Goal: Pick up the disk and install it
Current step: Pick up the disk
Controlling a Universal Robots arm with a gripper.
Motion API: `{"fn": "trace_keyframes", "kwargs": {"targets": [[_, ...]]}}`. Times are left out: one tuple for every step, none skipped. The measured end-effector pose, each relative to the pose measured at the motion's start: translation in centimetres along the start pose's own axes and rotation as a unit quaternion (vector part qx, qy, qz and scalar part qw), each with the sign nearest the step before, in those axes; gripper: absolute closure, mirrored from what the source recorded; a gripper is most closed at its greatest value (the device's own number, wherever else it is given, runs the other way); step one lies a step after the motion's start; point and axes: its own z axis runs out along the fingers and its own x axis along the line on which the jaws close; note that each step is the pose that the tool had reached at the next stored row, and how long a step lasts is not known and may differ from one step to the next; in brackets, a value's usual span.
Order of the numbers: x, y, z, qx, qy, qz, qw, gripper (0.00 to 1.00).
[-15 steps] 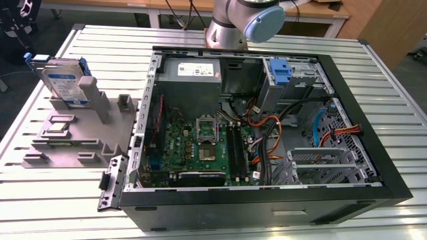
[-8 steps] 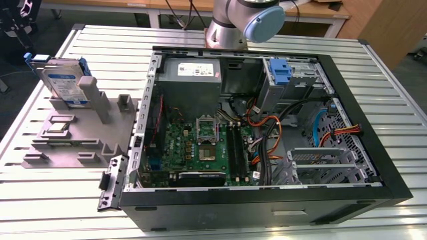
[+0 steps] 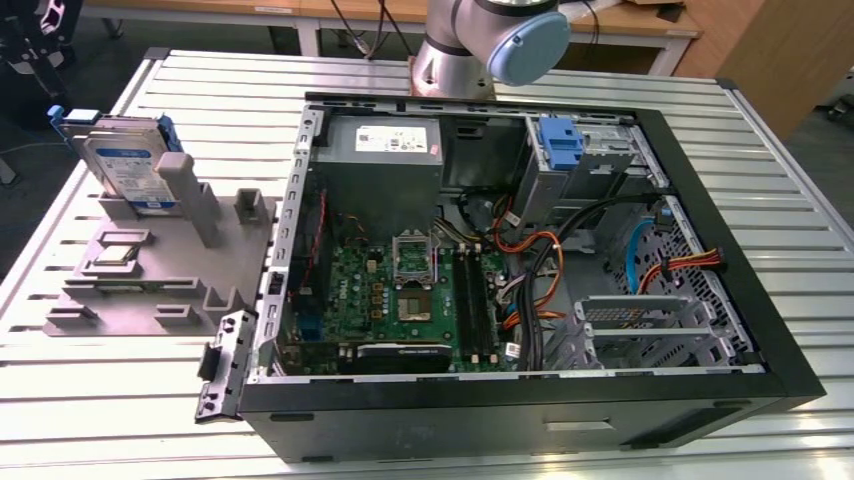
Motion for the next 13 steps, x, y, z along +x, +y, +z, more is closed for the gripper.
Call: {"fn": "trace_keyframes", "kwargs": {"targets": [[0.0,0.0,0.0,0.0,0.0001,-0.003,1.0,0.9],[0.0,0.0,0.0,0.0001,0.0003,-0.006,1.0,0.9],[0.0,0.0,0.0,0.0001,0.0004,-0.011,0.9999,0.9],[0.0,0.0,0.0,0.0001,0.0007,-0.017,0.9999,0.9],[0.0,0.0,0.0,0.0002,0.0009,-0.022,0.9998,0.9],[0.0,0.0,0.0,0.0002,0.0011,-0.027,0.9996,0.9],[0.0,0.0,0.0,0.0003,0.0013,-0.031,0.9995,0.9],[0.0,0.0,0.0,0.0003,0.0015,-0.035,0.9994,0.9],[0.0,0.0,0.0,0.0004,0.0016,-0.039,0.9992,0.9],[0.0,0.0,0.0,0.0004,0.0018,-0.043,0.9991,0.9],[0.0,0.0,0.0,0.0005,0.0019,-0.047,0.9989,0.9],[0.0,0.0,0.0,0.0005,0.0021,-0.05,0.9987,0.9],[0.0,0.0,0.0,0.0005,0.0023,-0.054,0.9985,0.9]]}}
